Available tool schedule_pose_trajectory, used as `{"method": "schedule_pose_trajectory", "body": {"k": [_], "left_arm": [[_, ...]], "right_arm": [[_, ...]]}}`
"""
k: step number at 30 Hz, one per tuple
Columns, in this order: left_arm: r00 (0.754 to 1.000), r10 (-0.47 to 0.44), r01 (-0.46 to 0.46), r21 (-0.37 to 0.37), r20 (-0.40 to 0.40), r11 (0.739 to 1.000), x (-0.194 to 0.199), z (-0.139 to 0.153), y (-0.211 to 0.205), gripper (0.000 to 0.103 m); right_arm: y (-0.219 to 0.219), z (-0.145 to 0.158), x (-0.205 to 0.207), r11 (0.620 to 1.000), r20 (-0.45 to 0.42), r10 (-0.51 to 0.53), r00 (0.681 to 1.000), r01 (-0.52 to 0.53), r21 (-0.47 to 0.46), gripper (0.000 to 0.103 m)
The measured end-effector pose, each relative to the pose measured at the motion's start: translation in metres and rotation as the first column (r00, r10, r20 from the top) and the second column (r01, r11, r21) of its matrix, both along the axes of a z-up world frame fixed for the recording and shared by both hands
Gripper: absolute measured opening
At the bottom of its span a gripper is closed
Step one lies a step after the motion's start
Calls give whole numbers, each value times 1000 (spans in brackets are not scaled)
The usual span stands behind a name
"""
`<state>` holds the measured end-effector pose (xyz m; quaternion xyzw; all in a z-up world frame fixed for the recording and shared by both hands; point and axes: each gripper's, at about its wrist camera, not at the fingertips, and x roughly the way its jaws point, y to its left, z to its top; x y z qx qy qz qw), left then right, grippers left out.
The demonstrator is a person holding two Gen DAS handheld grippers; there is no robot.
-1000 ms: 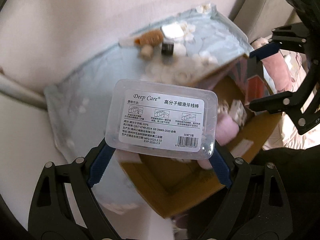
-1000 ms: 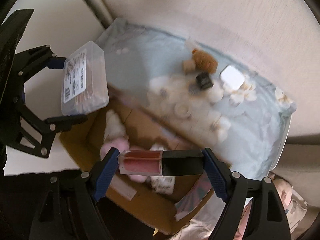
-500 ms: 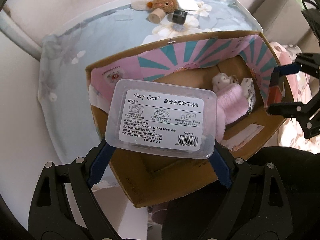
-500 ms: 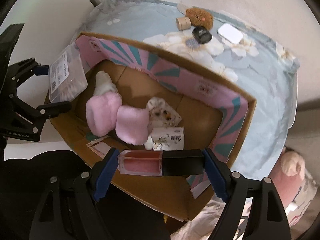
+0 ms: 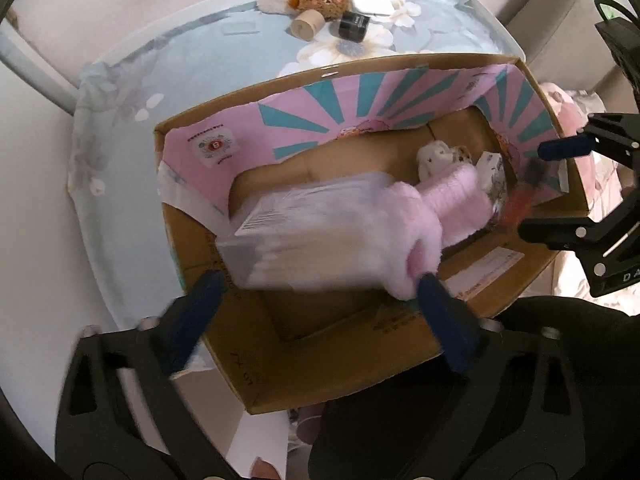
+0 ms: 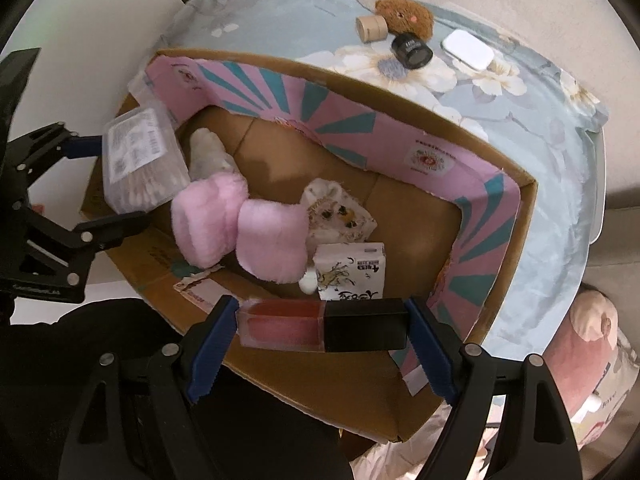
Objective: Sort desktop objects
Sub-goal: 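Carry the floss box and lip gloss into the cardboard box and open both tools, then move both open tools from the box back to the table items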
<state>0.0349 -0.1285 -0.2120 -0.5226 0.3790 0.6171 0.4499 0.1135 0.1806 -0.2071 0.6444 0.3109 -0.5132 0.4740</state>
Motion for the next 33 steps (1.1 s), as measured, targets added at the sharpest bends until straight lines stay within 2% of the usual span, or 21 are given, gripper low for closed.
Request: {"method": "schedule_pose_trajectory", "body": {"k": [1, 2, 5, 13, 19, 30, 33], "left_arm": [[1000, 1, -1, 8, -1, 1000, 0, 2, 0, 103], [1000, 0, 0, 11, 0, 1000, 0, 4, 0, 103], [1000, 8, -8, 25, -3, 1000, -1, 9, 0, 103], [1000, 6, -6, 53, -5, 999, 4, 19, 4, 103], [1000, -21, 22, 45, -21, 999, 13, 22, 12, 103], [999, -44, 45, 49, -30, 998, 15, 28, 25, 103], [998, -38, 41, 61, -39, 997, 11, 32, 28, 103]], "right_arm": [[0, 0, -1, 1000, -2, -11, 1000, 11, -7, 84], [2, 1, -2, 999, -9, -31, 999, 31, -25, 91], [4, 8, -5, 996, -47, -54, 997, 51, -68, 102], [6, 24, -3, 992, -55, -74, 996, 68, -110, 102], [9, 28, -6, 982, -59, -148, 987, 140, -128, 102], [12, 28, -13, 974, -47, -198, 979, 191, -124, 102], [17, 27, -23, 962, -24, -254, 967, 250, -108, 102]]}}
